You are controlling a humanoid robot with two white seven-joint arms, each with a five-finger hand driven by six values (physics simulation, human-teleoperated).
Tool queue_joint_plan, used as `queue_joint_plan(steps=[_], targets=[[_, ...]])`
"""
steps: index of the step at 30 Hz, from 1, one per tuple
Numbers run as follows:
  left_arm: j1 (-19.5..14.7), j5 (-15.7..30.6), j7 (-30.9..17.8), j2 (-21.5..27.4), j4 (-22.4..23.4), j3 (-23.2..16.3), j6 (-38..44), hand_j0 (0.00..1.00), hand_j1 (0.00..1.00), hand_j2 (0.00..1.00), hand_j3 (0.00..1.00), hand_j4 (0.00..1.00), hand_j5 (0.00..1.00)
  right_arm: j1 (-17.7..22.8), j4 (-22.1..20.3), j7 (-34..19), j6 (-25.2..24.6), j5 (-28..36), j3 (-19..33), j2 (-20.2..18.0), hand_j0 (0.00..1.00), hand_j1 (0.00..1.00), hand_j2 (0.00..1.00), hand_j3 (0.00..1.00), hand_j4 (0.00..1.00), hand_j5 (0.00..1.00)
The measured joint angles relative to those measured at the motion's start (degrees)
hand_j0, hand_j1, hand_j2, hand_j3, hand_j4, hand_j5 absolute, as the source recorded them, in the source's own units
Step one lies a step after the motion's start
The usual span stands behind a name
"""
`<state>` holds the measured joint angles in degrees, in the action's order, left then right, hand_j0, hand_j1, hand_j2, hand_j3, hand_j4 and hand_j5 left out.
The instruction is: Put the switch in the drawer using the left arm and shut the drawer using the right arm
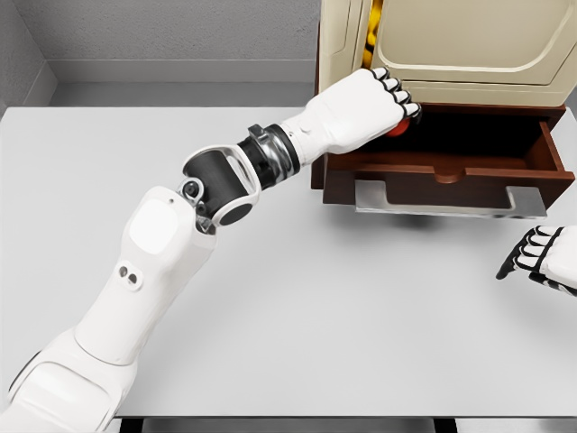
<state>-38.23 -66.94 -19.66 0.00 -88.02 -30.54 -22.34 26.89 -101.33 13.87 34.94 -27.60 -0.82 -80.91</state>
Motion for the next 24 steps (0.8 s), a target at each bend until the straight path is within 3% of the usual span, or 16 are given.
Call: queue_joint_plan(steps=[22,24], targets=[[0.18,-2.27,0.02,0.00,-0.59,-0.86,0.01,0.69,0.69,0.69,0.69,0.69,0.69,0.00,0.00,0.00,0.00,0.00,0.00,0.00,0.59,0.59,0.59,0.59,0.59,0.59],[0.18,-2.31,0.02,0.00,-0.62,-0.87,-0.02,0.75,0.75,0.75,0.75,0.75,0.75,0.00,0.00,0.00,0.00,0.00,0.00,0.03,0.59,0.59,0.59,0.59,0.59,0.59]])
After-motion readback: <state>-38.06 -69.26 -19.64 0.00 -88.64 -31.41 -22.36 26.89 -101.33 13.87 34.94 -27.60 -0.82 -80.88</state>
